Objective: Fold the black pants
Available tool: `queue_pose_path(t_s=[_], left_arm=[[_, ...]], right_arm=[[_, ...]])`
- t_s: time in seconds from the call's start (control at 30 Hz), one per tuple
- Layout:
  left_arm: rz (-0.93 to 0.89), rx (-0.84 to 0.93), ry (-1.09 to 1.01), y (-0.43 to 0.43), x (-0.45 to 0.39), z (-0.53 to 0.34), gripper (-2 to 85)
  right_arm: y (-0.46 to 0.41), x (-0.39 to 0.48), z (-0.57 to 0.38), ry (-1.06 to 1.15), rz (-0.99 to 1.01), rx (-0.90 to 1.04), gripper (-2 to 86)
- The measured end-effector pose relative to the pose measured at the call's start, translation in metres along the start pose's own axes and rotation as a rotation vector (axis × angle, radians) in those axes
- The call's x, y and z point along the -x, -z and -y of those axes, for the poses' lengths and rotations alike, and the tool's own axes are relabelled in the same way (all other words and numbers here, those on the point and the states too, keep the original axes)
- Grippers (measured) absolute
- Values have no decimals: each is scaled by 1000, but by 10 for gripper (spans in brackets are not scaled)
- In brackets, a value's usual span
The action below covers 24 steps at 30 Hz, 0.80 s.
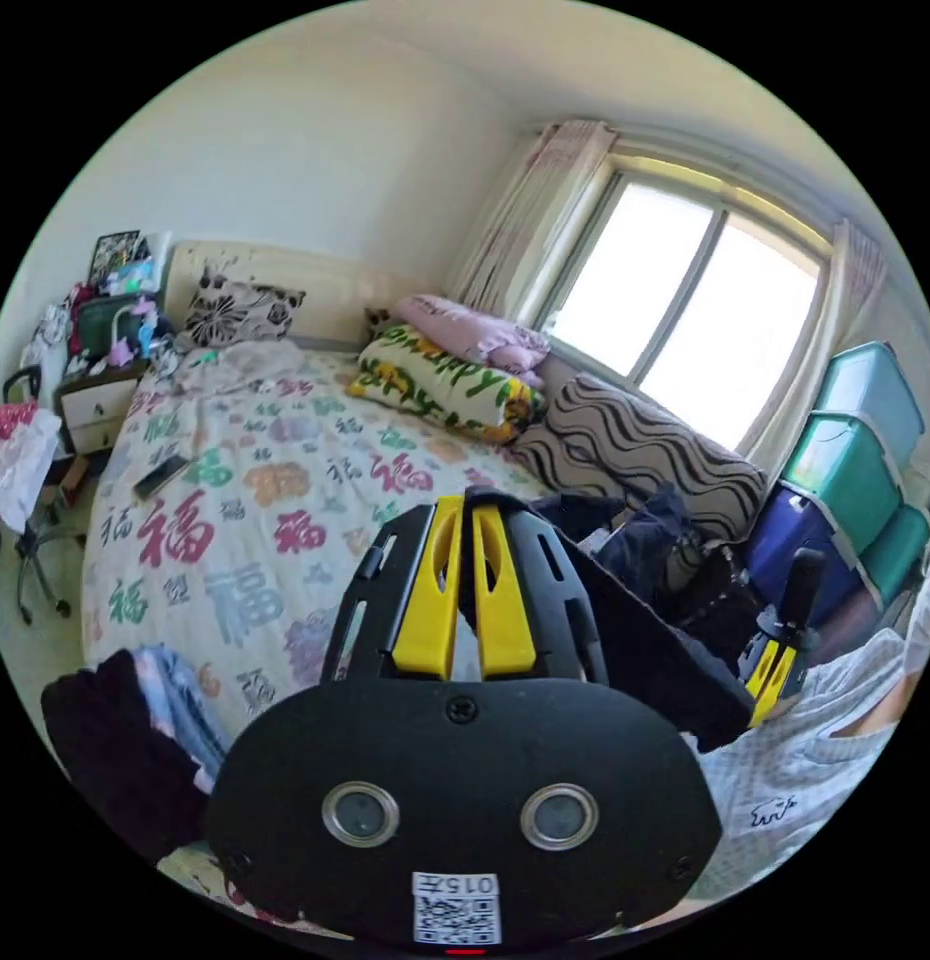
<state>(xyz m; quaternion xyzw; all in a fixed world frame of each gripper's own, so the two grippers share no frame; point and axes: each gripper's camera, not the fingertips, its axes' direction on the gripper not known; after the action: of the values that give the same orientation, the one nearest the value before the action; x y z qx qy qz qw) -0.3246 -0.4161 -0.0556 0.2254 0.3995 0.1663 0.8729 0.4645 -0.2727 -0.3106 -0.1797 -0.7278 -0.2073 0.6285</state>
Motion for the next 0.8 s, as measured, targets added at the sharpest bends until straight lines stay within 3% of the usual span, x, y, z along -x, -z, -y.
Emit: queue_pose_path(t_s=[0.17, 0.43, 0.6, 0.67, 0.8], left_arm=[[539, 299, 36, 2, 90, -111, -4], [671, 248, 102, 49, 151, -172, 7], [609, 241, 114, 62, 171, -191, 38], [612, 245, 90, 70, 171, -199, 58], [730, 297, -10, 78, 149, -212, 77]], right_arm=[[-181, -61, -14, -187, 60, 289, 2], [-272, -46, 29, -61, 164, 406, 27], [-255, -99, 17, -106, 120, 463, 65], [-220, -129, -1, -152, 103, 429, 67], [-103, -209, -48, -321, -132, 323, 67]])
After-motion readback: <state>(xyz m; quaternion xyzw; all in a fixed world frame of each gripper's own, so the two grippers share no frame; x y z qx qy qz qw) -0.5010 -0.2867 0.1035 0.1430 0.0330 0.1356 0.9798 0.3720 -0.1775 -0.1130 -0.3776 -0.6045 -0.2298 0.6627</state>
